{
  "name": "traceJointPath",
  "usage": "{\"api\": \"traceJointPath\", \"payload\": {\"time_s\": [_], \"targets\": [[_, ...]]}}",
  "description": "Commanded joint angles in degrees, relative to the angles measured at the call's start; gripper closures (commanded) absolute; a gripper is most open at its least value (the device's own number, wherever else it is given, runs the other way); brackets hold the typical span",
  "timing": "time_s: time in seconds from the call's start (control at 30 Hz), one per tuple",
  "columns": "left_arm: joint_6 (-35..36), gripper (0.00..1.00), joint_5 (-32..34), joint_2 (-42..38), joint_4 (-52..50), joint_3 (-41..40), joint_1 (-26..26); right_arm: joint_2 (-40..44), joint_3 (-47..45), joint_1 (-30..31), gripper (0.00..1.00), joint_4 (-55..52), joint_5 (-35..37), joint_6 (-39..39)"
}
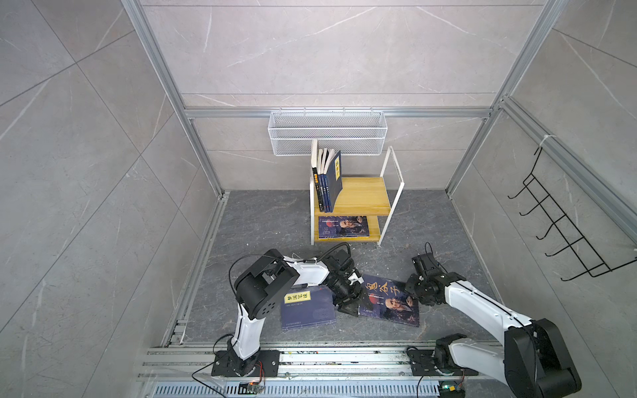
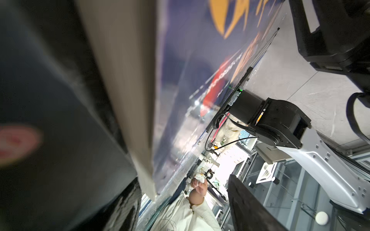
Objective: Stacking books/files
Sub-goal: Pick up the book from the bottom-center of the table.
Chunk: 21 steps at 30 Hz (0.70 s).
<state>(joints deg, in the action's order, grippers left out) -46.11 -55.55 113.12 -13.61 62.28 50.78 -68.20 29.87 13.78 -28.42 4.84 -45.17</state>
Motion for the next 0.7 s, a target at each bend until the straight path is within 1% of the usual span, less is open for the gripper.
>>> {"api": "traceJointPath", "payload": {"time_s": [0.0,0.07,0.13,0.23,0.33,0.47,0.57,0.67], "targets": [[-1.84,0.3,-1.55,1.69,3.27,-0.04,0.37,-1.49,-2.42,0.02,0.55,0.12,-4.05,0.22],[-2.87,0.3,-2.32,1.98,5.49,-0.31,0.37,-1.94,-2.12,-0.06,0.54,0.21,-4.26,0.42],[-1.84,0.3,-3.69,1.87,5.13,1.56,0.37,-2.22,-1.78,-0.15,0.54,-0.3,-4.37,0.56],[0.1,0.33,-3.61,0.61,3.73,3.6,0.37,-1.11,-2.6,-0.19,0.54,0.27,-4.47,0.5],[0.45,0.39,-3.24,-0.92,4.58,3.96,0.37,-1.67,-2.2,-0.25,0.55,0.14,-4.53,0.72],[1.47,0.51,-2.56,-1.89,2.86,5.06,0.37,-1.06,-2.71,-0.33,0.55,0.2,-4.65,0.68],[1.58,0.54,-1.93,-1.85,2.94,5.66,0.41,-1.72,-2.15,-0.39,0.55,0.15,-4.66,0.78],[2.76,0.59,-0.91,-2.35,0.87,7.87,0.46,-1.33,-2.36,-0.39,0.56,-0.07,-4.58,0.7]]}}
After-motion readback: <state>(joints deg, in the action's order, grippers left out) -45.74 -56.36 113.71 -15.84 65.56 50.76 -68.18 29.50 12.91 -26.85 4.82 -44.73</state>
